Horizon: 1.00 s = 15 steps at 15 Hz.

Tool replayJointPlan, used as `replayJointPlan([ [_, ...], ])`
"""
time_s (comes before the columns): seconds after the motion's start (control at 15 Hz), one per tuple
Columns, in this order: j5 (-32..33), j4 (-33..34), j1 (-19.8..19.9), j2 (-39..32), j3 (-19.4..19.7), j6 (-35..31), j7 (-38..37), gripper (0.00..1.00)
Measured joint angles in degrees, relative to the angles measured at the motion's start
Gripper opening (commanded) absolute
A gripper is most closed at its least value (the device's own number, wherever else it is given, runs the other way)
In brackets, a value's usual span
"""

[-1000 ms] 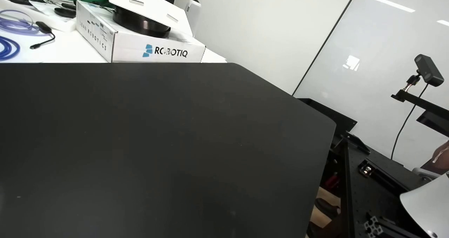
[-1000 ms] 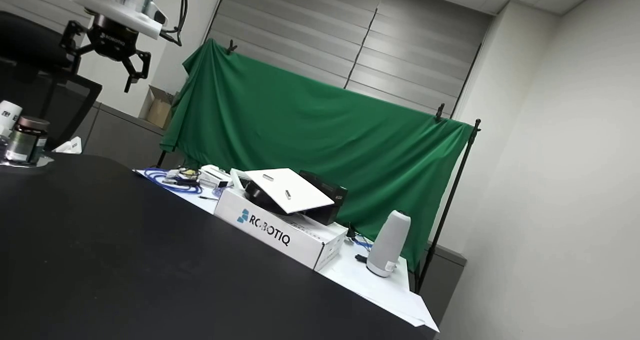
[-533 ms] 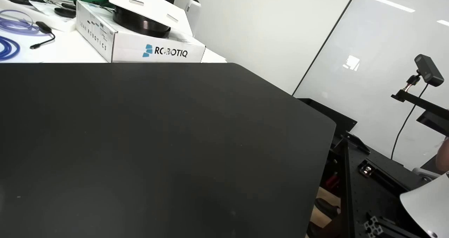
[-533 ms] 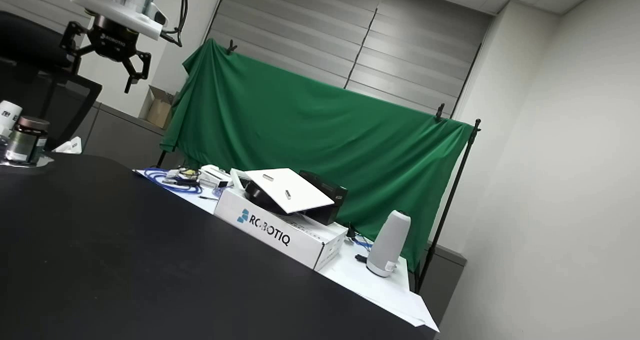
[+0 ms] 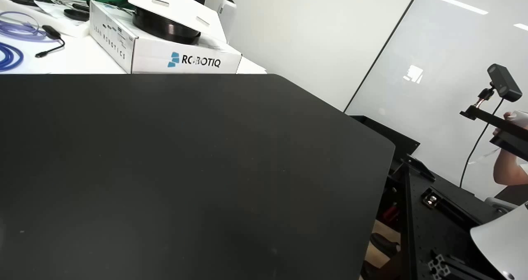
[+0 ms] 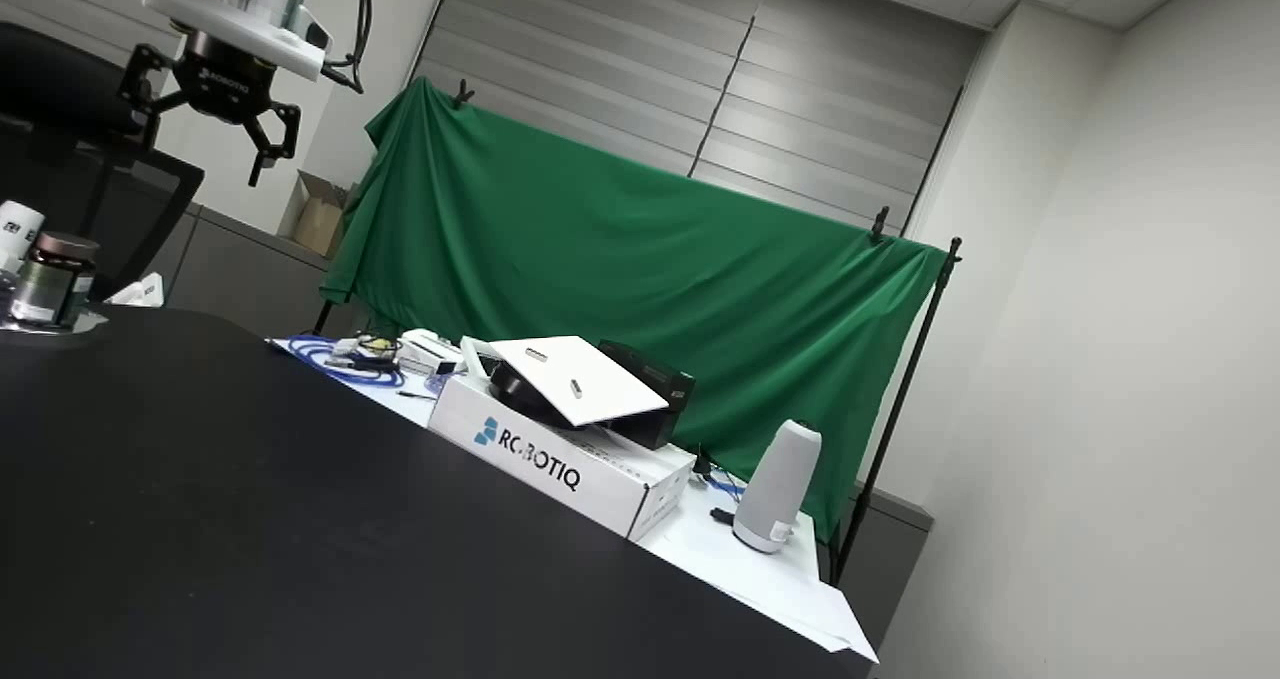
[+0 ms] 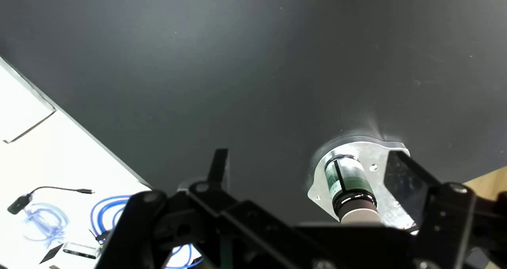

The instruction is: Place the bottle on the table

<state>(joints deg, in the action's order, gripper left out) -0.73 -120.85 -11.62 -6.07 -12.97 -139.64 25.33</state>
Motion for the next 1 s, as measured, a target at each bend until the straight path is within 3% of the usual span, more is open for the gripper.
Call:
replayJointPlan([
  [0.33, 6.47, 10.48, -1.22, -6.94, -0.19, 2.10, -0.32, 1.00],
  [1.0, 11.40, 33.57, -6.25, -23.86, -0.63, 10.23, -0.27, 1.00],
])
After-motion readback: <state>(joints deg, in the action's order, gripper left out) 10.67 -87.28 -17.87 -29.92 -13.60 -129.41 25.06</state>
